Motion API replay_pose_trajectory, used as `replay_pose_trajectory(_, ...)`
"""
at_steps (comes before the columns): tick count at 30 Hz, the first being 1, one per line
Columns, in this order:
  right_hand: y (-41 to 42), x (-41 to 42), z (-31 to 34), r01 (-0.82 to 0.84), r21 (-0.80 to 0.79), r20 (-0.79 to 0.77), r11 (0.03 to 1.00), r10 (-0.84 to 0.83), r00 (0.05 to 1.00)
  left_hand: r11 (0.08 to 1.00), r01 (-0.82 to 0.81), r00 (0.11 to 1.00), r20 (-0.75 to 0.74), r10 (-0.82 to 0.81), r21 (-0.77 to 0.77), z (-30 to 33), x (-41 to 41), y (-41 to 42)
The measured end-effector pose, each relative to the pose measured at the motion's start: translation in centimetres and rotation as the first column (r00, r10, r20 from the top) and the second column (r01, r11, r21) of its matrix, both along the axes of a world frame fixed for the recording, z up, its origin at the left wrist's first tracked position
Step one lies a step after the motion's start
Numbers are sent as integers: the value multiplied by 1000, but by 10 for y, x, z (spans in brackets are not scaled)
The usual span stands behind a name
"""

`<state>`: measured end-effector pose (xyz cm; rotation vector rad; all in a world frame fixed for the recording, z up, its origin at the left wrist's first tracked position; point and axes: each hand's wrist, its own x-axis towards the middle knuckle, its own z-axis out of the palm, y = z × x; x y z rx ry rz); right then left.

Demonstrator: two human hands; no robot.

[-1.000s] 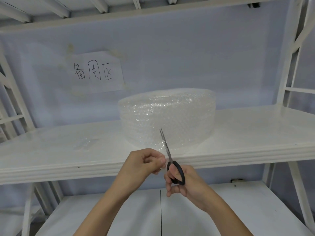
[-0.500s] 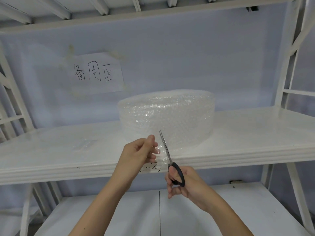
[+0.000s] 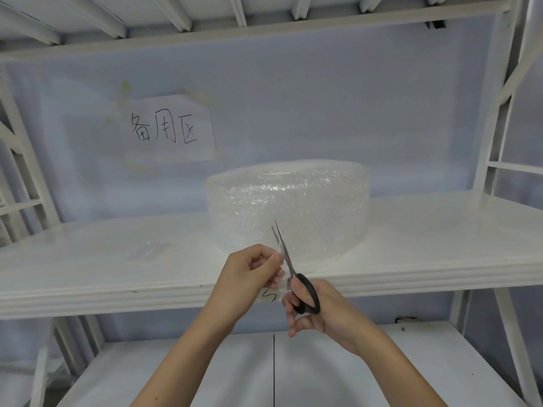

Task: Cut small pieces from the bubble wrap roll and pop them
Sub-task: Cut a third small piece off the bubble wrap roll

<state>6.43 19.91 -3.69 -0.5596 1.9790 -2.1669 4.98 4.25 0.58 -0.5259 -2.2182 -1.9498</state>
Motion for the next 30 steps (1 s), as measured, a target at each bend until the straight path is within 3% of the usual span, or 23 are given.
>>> replay_pose_trajectory(23,-8,-20,9,66,42,-69,997,-63,996,993,76,996,-36,-80,-88,1,-3,-9)
replay_pose_trajectory(30,-13,-19,17,15,34,-103,999,-12,995,993,88,995,-33,-90,-78,0,-1,-10)
